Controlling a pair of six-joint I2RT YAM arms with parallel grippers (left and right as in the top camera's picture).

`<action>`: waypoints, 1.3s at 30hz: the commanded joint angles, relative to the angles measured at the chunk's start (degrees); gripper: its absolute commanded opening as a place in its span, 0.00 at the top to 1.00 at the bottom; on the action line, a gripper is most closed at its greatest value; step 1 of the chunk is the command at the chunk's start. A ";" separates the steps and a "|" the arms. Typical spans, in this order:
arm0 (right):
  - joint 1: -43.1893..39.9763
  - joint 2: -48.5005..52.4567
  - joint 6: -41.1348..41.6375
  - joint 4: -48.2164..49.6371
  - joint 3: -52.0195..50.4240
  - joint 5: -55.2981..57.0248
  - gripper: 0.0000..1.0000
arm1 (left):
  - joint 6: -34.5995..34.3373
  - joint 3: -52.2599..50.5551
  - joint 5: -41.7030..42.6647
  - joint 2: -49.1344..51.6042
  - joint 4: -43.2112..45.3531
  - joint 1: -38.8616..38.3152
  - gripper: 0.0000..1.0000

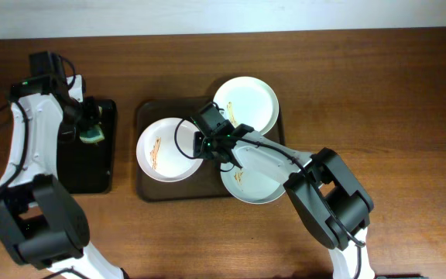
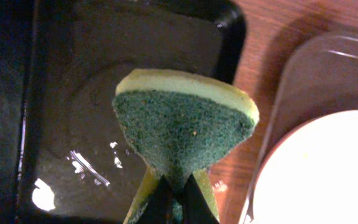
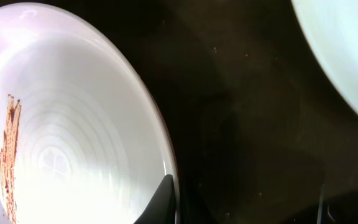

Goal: Clean dirty plates on tray and stack at the side

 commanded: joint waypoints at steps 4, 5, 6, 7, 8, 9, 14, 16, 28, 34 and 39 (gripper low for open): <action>0.42 1.16 0.07 -0.02 0.81 0.70 0.95 | 9.60 0.52 14.86 -1.86 -1.46 -2.40 0.99; 0.42 1.16 0.07 -0.02 0.81 0.50 0.95 | 9.55 0.11 17.31 -1.68 -1.46 -3.85 0.99; 0.42 1.16 0.07 -0.02 0.81 0.50 0.95 | 8.90 -1.44 17.77 -1.68 -1.44 -6.40 0.99; 0.42 1.16 0.07 -0.02 0.81 0.46 0.95 | 7.91 -2.56 17.75 -1.68 -1.31 -7.69 0.99; 0.42 1.16 0.07 -0.02 0.81 0.22 0.95 | 5.14 -4.83 17.77 -1.68 -0.20 -9.57 0.99; 0.42 1.16 0.07 0.24 0.81 -0.26 0.95 | 3.72 -8.50 17.75 -1.68 2.62 -11.80 0.99; 0.42 1.16 0.04 0.37 0.81 -0.83 0.95 | -4.28 -20.63 12.39 -1.46 16.09 -15.34 0.99; 0.42 1.16 0.04 0.39 0.81 -0.83 0.95 | -4.26 -23.82 9.29 -1.46 19.45 -15.37 0.99; 0.42 1.16 0.04 0.39 0.81 -0.81 0.95 | -4.26 -25.59 9.25 -1.46 32.11 -15.41 0.99; 0.42 1.16 0.04 0.63 0.81 -0.79 0.95 | -4.24 -25.59 10.12 -1.46 28.28 -15.78 0.99; 0.42 1.16 0.04 0.61 0.81 -0.83 0.95 | 0.55 -25.59 22.25 -1.46 9.73 -15.78 0.99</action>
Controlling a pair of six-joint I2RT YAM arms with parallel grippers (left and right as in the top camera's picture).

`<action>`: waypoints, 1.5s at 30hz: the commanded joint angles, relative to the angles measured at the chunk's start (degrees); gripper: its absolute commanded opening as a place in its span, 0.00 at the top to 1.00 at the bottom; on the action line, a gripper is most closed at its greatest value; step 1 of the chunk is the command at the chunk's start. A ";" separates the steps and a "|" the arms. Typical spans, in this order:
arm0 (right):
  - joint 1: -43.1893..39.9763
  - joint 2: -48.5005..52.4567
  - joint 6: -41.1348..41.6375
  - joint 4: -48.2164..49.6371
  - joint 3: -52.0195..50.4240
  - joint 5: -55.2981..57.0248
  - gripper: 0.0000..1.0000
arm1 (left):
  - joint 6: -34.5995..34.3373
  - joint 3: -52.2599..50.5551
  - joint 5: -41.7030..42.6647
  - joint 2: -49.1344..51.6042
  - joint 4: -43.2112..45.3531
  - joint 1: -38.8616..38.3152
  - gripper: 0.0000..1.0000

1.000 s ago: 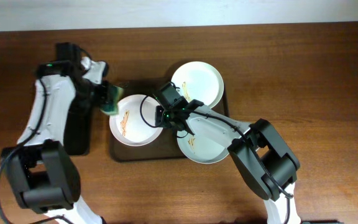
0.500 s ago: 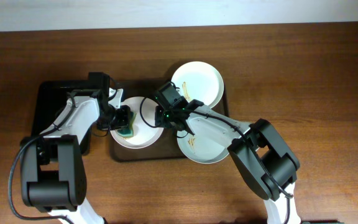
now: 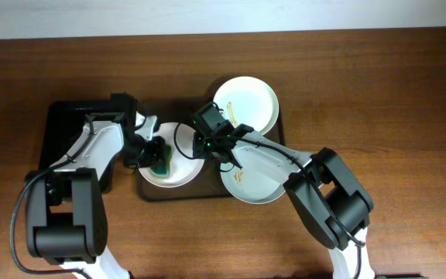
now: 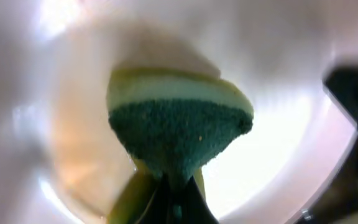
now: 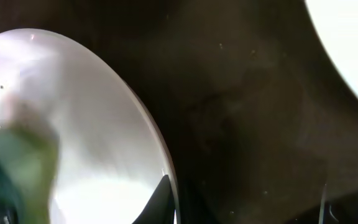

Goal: Clean dirty plates on tray and stack at the side

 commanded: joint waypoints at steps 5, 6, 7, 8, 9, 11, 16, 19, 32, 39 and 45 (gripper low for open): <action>0.42 1.14 0.26 0.42 0.81 0.04 0.95 | 2.32 -0.57 1.40 -0.31 14.53 -0.33 0.99; 0.42 1.14 0.26 0.44 0.81 0.04 0.95 | 2.32 -0.59 -4.24 -0.31 17.84 -0.33 0.99; 0.42 1.14 0.26 0.44 0.81 0.07 0.95 | 2.32 -0.59 -9.55 -0.13 20.06 -0.33 0.99; 0.42 1.14 0.26 0.46 0.81 0.07 0.95 | 2.32 -0.59 -11.82 0.02 20.00 -0.33 0.99; 0.42 1.14 0.26 0.46 0.81 0.07 0.95 | 2.29 -0.59 -11.78 0.07 18.40 -0.33 0.99; 0.42 1.14 0.26 0.46 0.81 0.07 0.95 | 1.62 -0.59 -11.67 0.07 11.98 -0.33 0.99; 0.42 1.14 0.26 0.42 0.81 0.04 0.95 | 2.43 -0.59 3.45 0.07 -0.09 -0.33 0.99; 0.42 1.14 0.26 0.39 0.81 0.04 0.95 | 1.64 -0.59 5.38 0.35 9.09 -0.33 0.99; 0.42 1.14 0.28 0.68 0.81 0.07 0.95 | 3.02 -0.57 7.89 0.50 2.93 -0.28 0.99; 0.42 1.14 0.28 0.68 0.81 0.02 0.95 | 1.86 -0.57 -9.77 0.50 16.57 -0.17 0.99; 0.42 1.14 0.26 0.72 0.81 -1.05 0.95 | 1.73 -0.44 -5.27 0.48 2.62 -0.15 0.99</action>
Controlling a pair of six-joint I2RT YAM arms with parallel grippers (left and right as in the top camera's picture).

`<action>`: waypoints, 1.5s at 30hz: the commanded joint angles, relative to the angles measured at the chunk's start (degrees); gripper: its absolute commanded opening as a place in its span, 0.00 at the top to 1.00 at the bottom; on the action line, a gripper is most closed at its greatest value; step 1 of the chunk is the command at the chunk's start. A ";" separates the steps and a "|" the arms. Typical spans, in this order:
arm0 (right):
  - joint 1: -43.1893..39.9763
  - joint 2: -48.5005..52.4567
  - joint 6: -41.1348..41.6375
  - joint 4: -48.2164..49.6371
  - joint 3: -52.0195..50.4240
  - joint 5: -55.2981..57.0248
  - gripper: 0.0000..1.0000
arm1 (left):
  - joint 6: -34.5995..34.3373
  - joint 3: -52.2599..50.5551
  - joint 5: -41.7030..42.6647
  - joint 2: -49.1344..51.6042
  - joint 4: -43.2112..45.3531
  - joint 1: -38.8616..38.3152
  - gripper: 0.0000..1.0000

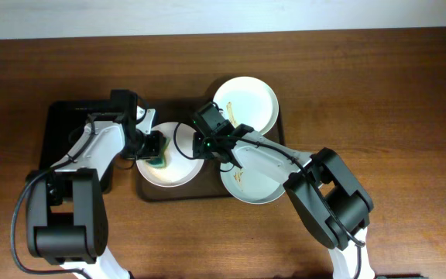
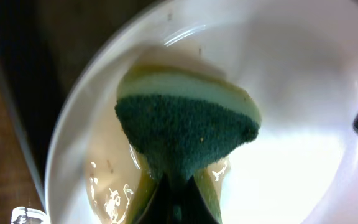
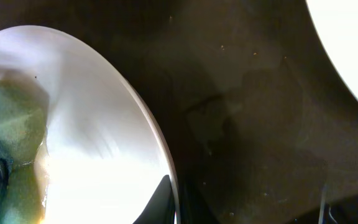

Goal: Clean dirty plates on tray and stack at the side

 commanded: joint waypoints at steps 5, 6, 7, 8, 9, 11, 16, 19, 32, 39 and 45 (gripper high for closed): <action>0.42 1.14 0.26 -2.49 0.81 -6.01 0.96 | 0.33 16.20 11.85 0.42 -16.46 0.28 0.99; 0.24 1.07 0.07 -2.62 0.81 -7.17 0.96 | 0.33 21.29 11.82 0.42 -18.99 0.48 0.99; -0.04 0.90 0.07 -2.64 0.83 -8.33 0.96 | 0.33 24.02 11.56 0.42 -19.96 0.59 0.99; -0.76 0.33 -1.07 -2.62 0.85 -9.84 0.96 | 0.28 26.03 10.71 0.42 -20.48 0.79 0.99; -1.84 -1.14 -2.43 -3.10 0.98 -10.67 0.96 | 0.28 28.06 9.38 0.42 -20.76 1.03 0.99; -3.08 -6.45 -6.51 -6.43 1.25 -9.62 0.96 | 0.26 28.50 6.10 0.42 -20.52 1.38 0.99; -2.08 -20.28 -12.24 -16.68 1.31 9.11 0.96 | 0.24 28.50 1.49 0.44 -20.46 1.38 0.99; -0.98 -22.88 -13.94 -21.75 1.31 19.45 0.96 | 0.26 28.50 -0.92 0.44 -20.39 1.55 0.99; 16.33 -22.77 -17.79 -24.63 1.70 72.96 0.96 | 0.24 28.46 -1.29 0.59 -19.82 1.55 0.99; 22.49 -22.77 -18.25 -19.02 1.73 89.72 0.96 | 0.24 28.46 -1.29 0.59 -19.82 1.55 0.99; 23.08 -22.77 -25.49 -13.07 1.73 91.86 0.96 | 0.24 28.46 -1.29 0.59 -19.85 1.55 0.99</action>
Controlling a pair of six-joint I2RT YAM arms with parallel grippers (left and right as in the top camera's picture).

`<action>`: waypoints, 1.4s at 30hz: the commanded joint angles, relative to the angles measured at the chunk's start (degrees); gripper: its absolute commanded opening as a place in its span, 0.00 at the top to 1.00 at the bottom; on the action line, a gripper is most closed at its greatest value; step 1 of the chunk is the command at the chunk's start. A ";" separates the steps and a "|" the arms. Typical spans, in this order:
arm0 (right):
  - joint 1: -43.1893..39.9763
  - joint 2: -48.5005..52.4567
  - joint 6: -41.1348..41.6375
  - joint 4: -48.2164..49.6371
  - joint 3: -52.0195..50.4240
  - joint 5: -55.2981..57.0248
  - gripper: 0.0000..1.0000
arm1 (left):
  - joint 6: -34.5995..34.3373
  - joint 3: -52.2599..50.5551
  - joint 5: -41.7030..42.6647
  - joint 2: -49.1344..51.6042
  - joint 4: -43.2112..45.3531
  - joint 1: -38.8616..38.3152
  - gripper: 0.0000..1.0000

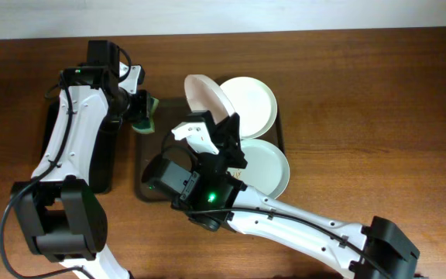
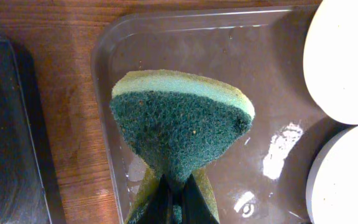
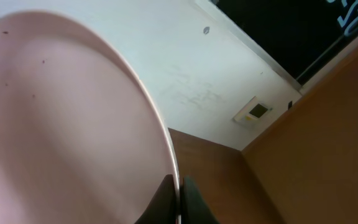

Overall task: Clean dirty plates on tray and stack at the side
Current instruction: 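Lift pink plate with right gripper and carry it rightward, then lower pink plate onto table at right and open right gripper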

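My right gripper is shut on the rim of a white plate, which it holds tilted high above the tray; a few small dark specks show on its face. In the overhead view this plate stands on edge over the tray's far side, with the right gripper below it. My left gripper is shut on a green and yellow sponge. The sponge hangs over the tray's far left corner. Two more plates lie on the tray, one far right and one near right.
A black tray lies left of the plate tray, and its edge shows in the left wrist view. The plate tray's wet floor is bare on its left half. Wooden table stretches to the right.
The right gripper, then holding the plate's rim down on the tray, now holds the plate tilted high above it. The left gripper has moved the sponge off the plate to the tray's far left corner.
First the sponge hung over the black tray while the right gripper held the rim of a plate with a brown streak. At the following two moments the sponge was on that plate, which turned wet with no streak showing. Now the plate is raised and the sponge withdrawn.
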 commanded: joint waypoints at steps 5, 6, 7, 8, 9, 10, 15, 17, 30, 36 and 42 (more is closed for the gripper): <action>2.16 -1.40 -3.02 0.96 1.05 -1.05 0.96 | 0.24 1.36 -0.39 -0.37 0.15 0.35 0.99; 2.16 -1.40 -3.04 0.96 1.05 -1.05 0.96 | 0.24 1.36 -0.39 -0.37 0.13 0.35 0.99; 2.16 -1.40 -3.02 1.01 1.05 -1.07 0.96 | 0.24 1.36 -0.39 -0.37 0.13 0.35 0.99; 2.19 -1.40 -3.04 0.94 1.05 -2.93 0.96 | 0.24 1.36 -0.39 -0.37 0.13 0.35 0.99; 2.16 -1.40 -3.02 -0.13 1.05 -7.85 0.96 | 0.24 1.36 -0.39 -0.37 0.15 0.35 0.99; 1.90 -1.42 -2.97 -1.44 1.05 -14.69 0.96 | 0.24 1.36 -0.39 -0.37 0.13 0.35 0.99; -9.84 -7.78 6.71 -12.22 1.07 -55.10 0.96 | 0.24 1.20 -0.39 -0.31 0.15 0.37 0.99; -21.09 -12.92 6.71 -12.39 1.07 -73.24 0.96 | 0.24 1.18 -0.39 0.13 0.13 0.37 0.99; -78.95 2.91 9.01 -16.52 -5.29 -90.44 0.96 | 0.26 0.28 -0.39 0.59 0.74 -0.07 0.99; -79.23 8.39 8.59 -15.63 -5.29 -82.16 0.96 | 0.26 0.28 -0.37 0.59 0.79 -0.07 0.99; -79.21 7.80 8.35 -24.39 -2.03 -83.34 0.19 | 0.26 0.28 -0.37 0.59 0.79 -0.07 0.99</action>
